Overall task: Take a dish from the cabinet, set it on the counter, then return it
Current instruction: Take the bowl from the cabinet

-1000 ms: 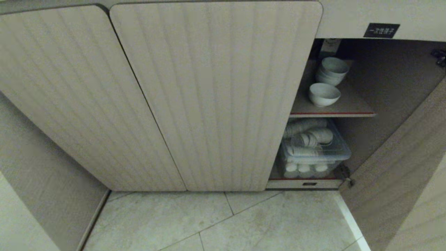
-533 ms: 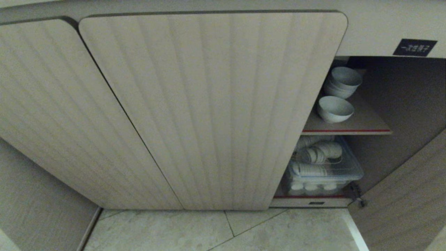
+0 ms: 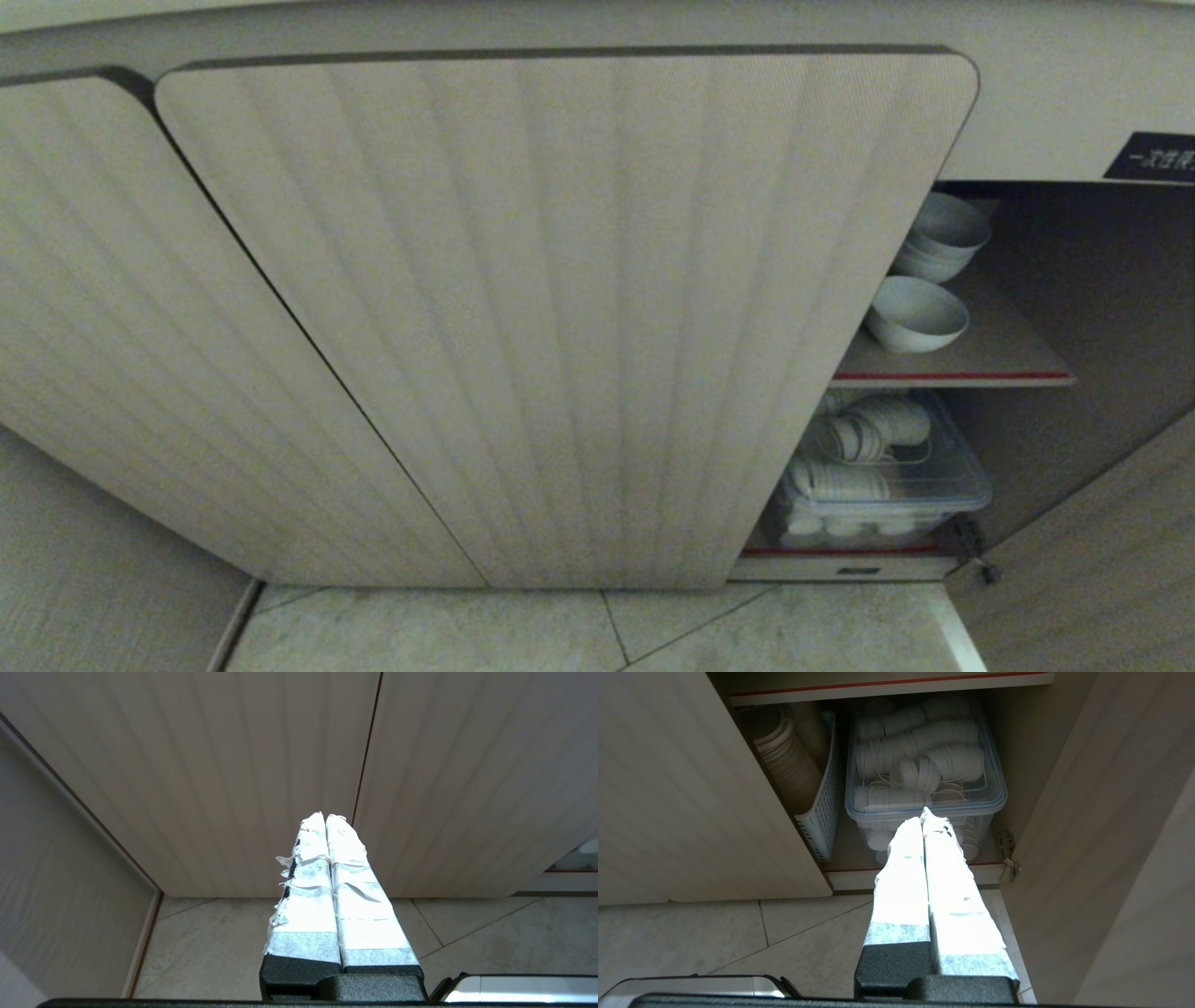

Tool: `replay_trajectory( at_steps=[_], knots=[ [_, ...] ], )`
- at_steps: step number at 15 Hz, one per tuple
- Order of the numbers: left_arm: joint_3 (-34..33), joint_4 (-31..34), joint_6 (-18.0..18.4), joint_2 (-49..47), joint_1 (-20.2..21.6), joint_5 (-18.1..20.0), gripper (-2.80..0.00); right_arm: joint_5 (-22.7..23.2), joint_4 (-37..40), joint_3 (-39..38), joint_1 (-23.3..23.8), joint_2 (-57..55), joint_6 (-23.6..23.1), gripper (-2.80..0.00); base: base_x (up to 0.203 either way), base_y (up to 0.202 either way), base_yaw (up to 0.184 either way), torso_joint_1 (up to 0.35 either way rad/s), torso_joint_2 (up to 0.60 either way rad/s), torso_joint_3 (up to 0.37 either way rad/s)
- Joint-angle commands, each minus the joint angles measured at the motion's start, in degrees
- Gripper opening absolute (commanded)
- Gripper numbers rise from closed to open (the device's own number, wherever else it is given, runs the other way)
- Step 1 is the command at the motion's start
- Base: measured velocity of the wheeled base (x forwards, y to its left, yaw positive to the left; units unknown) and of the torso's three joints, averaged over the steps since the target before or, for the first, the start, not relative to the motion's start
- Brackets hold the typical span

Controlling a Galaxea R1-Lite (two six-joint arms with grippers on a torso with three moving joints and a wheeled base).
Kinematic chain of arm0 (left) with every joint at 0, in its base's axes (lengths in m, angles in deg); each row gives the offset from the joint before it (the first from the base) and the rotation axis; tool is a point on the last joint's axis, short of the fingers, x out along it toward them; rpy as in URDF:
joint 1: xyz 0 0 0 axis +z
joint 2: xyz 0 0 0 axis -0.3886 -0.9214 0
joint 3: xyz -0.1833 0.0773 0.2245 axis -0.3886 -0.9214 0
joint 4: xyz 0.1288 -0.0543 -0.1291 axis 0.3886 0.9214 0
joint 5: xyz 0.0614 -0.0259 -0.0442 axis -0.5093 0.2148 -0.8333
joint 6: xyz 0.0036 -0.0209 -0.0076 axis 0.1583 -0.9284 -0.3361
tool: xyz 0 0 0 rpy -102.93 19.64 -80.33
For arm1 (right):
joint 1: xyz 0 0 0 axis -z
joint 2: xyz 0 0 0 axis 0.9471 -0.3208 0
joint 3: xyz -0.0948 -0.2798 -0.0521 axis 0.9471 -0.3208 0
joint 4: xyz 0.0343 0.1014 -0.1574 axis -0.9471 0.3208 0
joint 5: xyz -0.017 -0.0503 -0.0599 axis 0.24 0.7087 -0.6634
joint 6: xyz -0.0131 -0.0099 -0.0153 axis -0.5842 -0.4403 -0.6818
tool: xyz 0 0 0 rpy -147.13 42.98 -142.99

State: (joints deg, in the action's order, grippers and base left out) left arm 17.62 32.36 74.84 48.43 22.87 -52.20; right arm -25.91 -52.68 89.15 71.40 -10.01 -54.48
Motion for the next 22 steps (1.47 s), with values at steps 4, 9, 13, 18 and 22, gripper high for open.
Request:
replay_trajectory(
  at_steps=[4, 9, 13, 18, 22],
  knots=[
    [0.00, -0.02, -0.04, 0.02, 0.00, 0.00, -2.80, -0.01, -0.08, 0.00, -0.02, 0.00, 0.02, -2.80, 0.000, 0.000, 0.000, 0.000, 0.00, 0.000],
    [0.00, -0.02, -0.04, 0.02, 0.00, 0.00, -2.80, -0.01, 0.00, 0.00, -0.02, 0.00, 0.02, -2.80, 0.000, 0.000, 0.000, 0.000, 0.00, 0.000],
    [0.00, -0.02, -0.04, 0.02, 0.00, 0.00, -2.80, -0.01, -0.04, 0.00, -0.02, 0.00, 0.02, -2.80, 0.000, 0.000, 0.000, 0.000, 0.00, 0.000],
    [0.00, -0.02, -0.04, 0.02, 0.00, 0.00, -2.80, -0.01, 0.00, 0.00, -0.02, 0.00, 0.02, -2.80, 0.000, 0.000, 0.000, 0.000, 0.00, 0.000],
    [0.00, -0.02, -0.04, 0.02, 0.00, 0.00, -2.80, -0.01, 0.00, 0.00, -0.02, 0.00, -0.07, -2.80, 0.000, 0.000, 0.000, 0.000, 0.00, 0.000]
  ],
)
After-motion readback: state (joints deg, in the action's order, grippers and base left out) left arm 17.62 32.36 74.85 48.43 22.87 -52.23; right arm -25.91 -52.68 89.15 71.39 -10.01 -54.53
